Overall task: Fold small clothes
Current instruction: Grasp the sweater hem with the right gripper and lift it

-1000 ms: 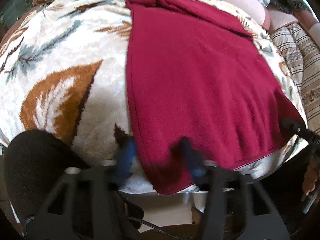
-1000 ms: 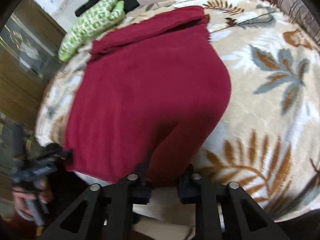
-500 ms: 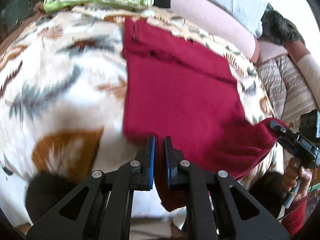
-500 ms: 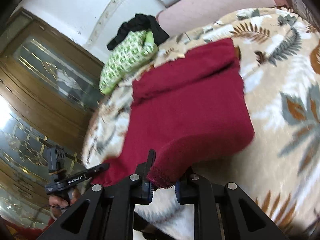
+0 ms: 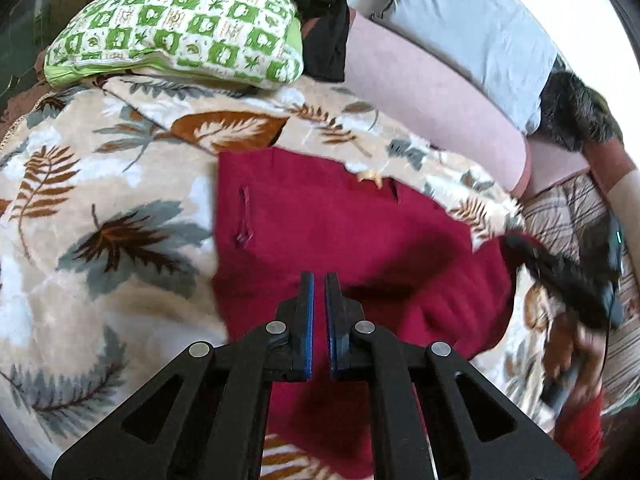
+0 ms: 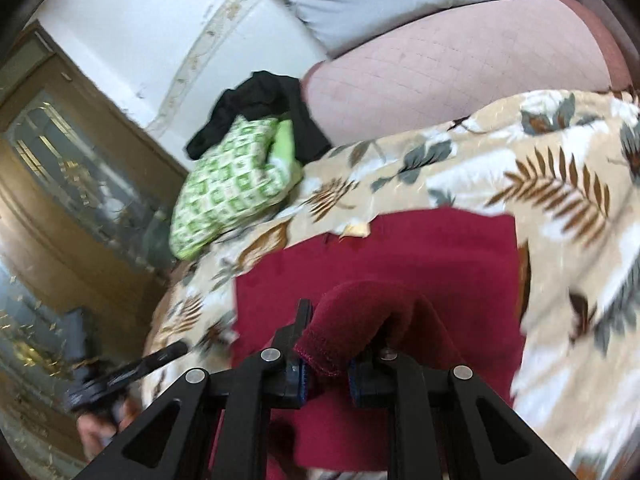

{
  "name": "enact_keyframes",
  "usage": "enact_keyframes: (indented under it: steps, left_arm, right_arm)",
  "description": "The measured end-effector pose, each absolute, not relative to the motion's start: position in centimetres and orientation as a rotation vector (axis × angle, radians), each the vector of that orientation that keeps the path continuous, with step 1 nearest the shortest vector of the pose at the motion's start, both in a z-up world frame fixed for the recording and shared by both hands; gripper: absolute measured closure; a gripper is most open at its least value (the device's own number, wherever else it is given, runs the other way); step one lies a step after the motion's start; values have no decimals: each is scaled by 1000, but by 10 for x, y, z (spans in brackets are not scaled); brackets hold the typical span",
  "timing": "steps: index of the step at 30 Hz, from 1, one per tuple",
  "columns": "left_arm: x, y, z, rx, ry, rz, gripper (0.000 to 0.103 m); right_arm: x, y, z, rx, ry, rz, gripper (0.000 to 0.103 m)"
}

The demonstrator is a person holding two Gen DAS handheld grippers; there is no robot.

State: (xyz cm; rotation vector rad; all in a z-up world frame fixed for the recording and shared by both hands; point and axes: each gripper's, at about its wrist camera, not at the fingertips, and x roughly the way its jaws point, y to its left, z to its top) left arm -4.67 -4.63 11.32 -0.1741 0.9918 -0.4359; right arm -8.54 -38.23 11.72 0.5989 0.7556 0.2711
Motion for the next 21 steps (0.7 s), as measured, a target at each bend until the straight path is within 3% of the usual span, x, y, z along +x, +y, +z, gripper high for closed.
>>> enact_keyframes:
  steps: [2,5,14,15,17,21]
  left_arm:
    - [-58,-46,104,-138,1015,-440,91]
    - [-81,-39,82,-124,1083,-445,58]
    - [-94,-36,75,-99,1064,-423,54]
    - [-90,-37,73,-100,1065,-419,54]
    - [-82,-41,68,-80,1063,-402,54]
    - [-68,-41,65,-79,1037,-388,54]
  right_arm:
    - [-70,-384,107,587,785,265,89]
    - [-51,-387,88,599,822,249,89]
    - [6,-397,80,554,783,66,89]
    - [15,-399,67,545,847,27,85]
    - [18,-404,53,577,929,48,60]
    - [-46,-412,84,598,793,144,57]
